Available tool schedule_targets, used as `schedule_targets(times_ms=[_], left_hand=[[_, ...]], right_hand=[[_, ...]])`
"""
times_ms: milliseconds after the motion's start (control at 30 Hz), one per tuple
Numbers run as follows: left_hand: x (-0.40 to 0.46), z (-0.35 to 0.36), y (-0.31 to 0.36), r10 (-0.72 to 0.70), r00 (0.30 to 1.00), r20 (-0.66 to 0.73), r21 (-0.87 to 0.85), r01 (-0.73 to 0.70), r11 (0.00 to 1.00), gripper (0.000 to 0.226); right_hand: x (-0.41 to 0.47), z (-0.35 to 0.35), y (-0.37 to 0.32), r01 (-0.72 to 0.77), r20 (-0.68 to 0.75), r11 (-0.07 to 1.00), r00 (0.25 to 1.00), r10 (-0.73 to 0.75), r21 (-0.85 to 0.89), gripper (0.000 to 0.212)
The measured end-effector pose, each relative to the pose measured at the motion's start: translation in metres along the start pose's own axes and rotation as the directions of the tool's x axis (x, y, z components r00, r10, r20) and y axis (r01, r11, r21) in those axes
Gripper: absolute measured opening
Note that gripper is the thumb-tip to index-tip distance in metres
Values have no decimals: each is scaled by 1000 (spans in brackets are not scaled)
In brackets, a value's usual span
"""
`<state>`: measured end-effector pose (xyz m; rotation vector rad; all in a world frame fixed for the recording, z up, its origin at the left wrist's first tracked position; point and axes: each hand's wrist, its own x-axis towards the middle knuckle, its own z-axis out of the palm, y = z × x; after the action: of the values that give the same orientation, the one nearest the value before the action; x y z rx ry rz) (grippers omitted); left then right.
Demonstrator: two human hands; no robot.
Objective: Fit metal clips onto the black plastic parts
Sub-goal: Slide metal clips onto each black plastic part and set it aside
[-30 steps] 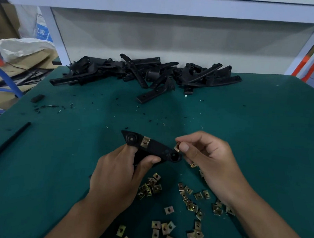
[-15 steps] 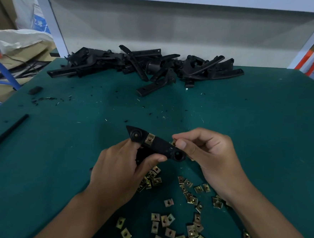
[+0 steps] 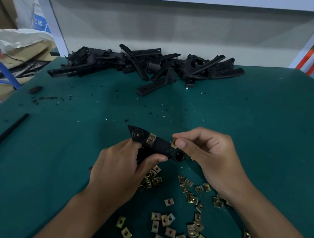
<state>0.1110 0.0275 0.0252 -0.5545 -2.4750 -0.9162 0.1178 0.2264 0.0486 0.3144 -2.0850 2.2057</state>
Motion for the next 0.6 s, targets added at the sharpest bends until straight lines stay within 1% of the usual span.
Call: schedule_targets(times_ms=[100,233,333,400,500,600], left_hand=[[0,-1,1,13,1000,-12,37,-12,999,46],[2,-1,2,70,996,-50,123,-64,990,42],[1,1,-2,96,993,-64,167,-84,982,46],[1,2,-4,78,995,-66,169,-66,983,49],[1,2,-6,20,997,-71,158,-9,987,52],[0,4,-8,-15,998,-68,149,25,988,51]], right_hand=[[-1,-3,-2,31,-5,997,999,-32,-76,12],[-2,-5,-3,19,11,987,1000,-17,-160,15],[-3,-2,2,28,-14,974,999,-32,-226,15],[-5,1,7,52,-19,954,998,-60,-294,17],[-7,1,12,92,27,917,996,-88,-387,19],[-7,-1,14,161,64,867,987,-149,-472,22]])
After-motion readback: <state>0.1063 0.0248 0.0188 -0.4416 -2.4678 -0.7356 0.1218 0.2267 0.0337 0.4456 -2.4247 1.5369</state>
